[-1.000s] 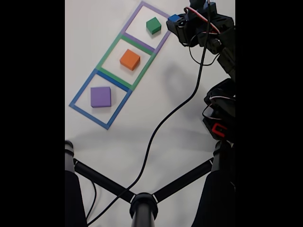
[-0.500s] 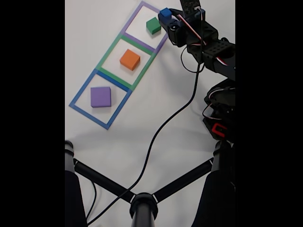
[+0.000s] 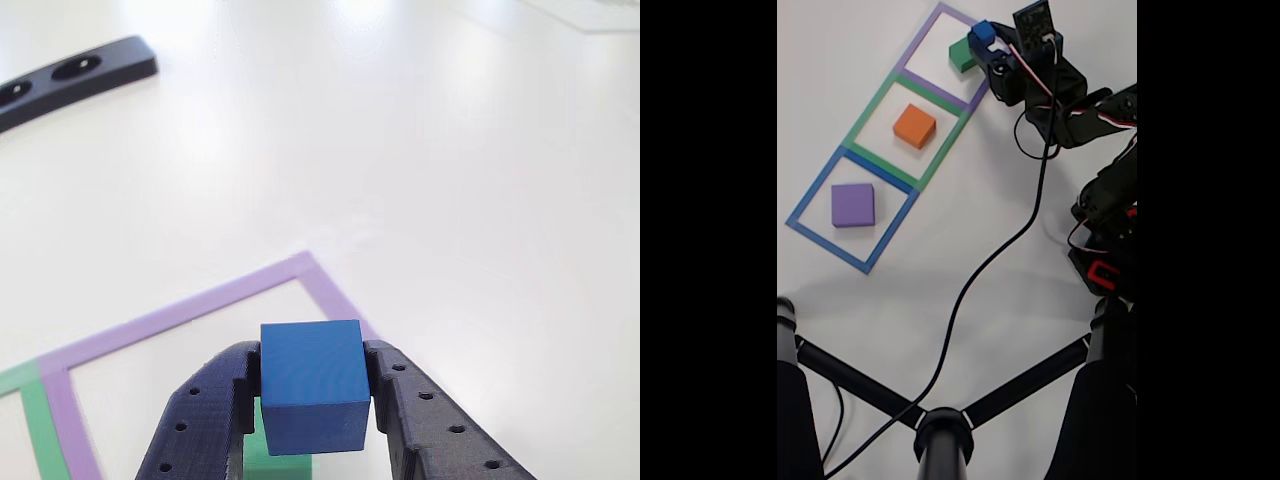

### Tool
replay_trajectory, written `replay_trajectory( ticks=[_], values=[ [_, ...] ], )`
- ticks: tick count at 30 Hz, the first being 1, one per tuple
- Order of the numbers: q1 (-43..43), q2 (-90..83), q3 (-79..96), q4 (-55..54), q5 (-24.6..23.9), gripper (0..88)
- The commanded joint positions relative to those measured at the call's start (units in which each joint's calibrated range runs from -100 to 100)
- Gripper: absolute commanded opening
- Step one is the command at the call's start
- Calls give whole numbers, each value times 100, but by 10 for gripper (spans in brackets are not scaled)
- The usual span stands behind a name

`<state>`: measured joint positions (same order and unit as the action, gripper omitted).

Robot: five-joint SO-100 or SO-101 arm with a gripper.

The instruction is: Tower of hanoi

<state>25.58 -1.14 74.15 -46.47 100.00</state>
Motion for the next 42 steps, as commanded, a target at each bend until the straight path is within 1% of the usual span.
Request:
replay_trajectory(
  ticks=[1,13,36,42],
  values=[
    [-8,314,-405,-432,0,16],
    [-153,1059,-632,-1112,0,19],
    [-229,1620,-886,-1395,0,19],
    [-206,1709,-886,-1428,0,40]
  ],
)
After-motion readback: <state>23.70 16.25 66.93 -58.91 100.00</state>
